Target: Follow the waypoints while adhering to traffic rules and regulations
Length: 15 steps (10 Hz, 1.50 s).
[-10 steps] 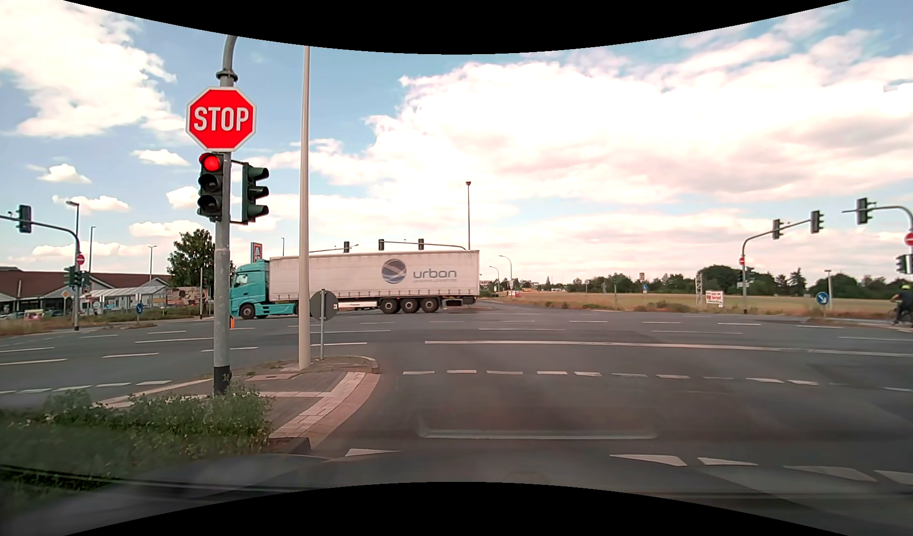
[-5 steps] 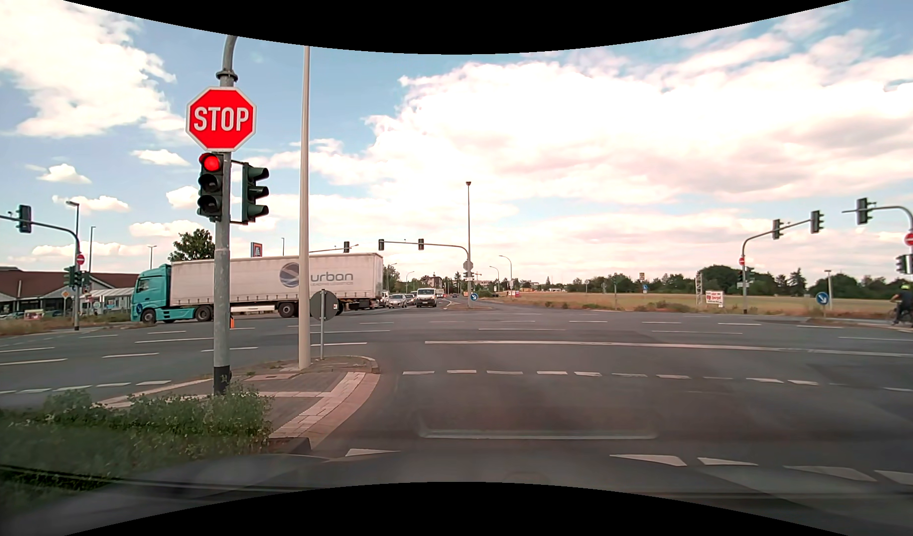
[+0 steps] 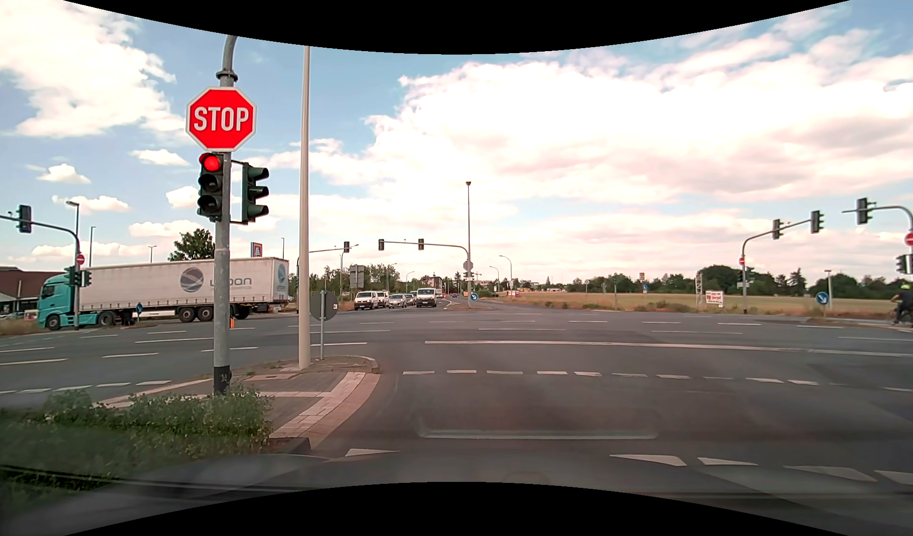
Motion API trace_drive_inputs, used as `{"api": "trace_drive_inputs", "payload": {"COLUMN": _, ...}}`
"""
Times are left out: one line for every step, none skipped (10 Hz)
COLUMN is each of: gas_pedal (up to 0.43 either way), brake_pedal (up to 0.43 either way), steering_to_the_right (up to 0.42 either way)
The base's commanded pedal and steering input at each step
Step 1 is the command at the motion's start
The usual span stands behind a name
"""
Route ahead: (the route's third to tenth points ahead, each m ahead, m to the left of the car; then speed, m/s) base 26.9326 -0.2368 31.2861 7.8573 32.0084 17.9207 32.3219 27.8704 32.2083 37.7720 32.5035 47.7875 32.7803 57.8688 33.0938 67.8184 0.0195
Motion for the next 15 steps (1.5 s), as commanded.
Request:
{"api": "trace_drive_inputs", "payload": {"gas_pedal": 0.000, "brake_pedal": 0.043, "steering_to_the_right": -0.004}}
{"api": "trace_drive_inputs", "payload": {"gas_pedal": 0.000, "brake_pedal": 0.000, "steering_to_the_right": -0.004}}
{"api": "trace_drive_inputs", "payload": {"gas_pedal": 0.000, "brake_pedal": 0.000, "steering_to_the_right": -0.004}}
{"api": "trace_drive_inputs", "payload": {"gas_pedal": 0.000, "brake_pedal": 0.000, "steering_to_the_right": -0.004}}
{"api": "trace_drive_inputs", "payload": {"gas_pedal": 0.000, "brake_pedal": 0.000, "steering_to_the_right": -0.004}}
{"api": "trace_drive_inputs", "payload": {"gas_pedal": 0.000, "brake_pedal": 0.000, "steering_to_the_right": -0.004}}
{"api": "trace_drive_inputs", "payload": {"gas_pedal": 0.000, "brake_pedal": 0.012, "steering_to_the_right": -0.004}}
{"api": "trace_drive_inputs", "payload": {"gas_pedal": 0.000, "brake_pedal": 0.140, "steering_to_the_right": -0.004}}
{"api": "trace_drive_inputs", "payload": {"gas_pedal": 0.000, "brake_pedal": 0.207, "steering_to_the_right": -0.004}}
{"api": "trace_drive_inputs", "payload": {"gas_pedal": 0.000, "brake_pedal": 0.244, "steering_to_the_right": -0.004}}
{"api": "trace_drive_inputs", "payload": {"gas_pedal": 0.000, "brake_pedal": 0.250, "steering_to_the_right": -0.004}}
{"api": "trace_drive_inputs", "payload": {"gas_pedal": 0.000, "brake_pedal": 0.250, "steering_to_the_right": -0.004}}
{"api": "trace_drive_inputs", "payload": {"gas_pedal": 0.000, "brake_pedal": 0.250, "steering_to_the_right": -0.004}}
{"api": "trace_drive_inputs", "payload": {"gas_pedal": 0.000, "brake_pedal": 0.250, "steering_to_the_right": -0.004}}
{"api": "trace_drive_inputs", "payload": {"gas_pedal": 0.000, "brake_pedal": 0.250, "steering_to_the_right": -0.005}}
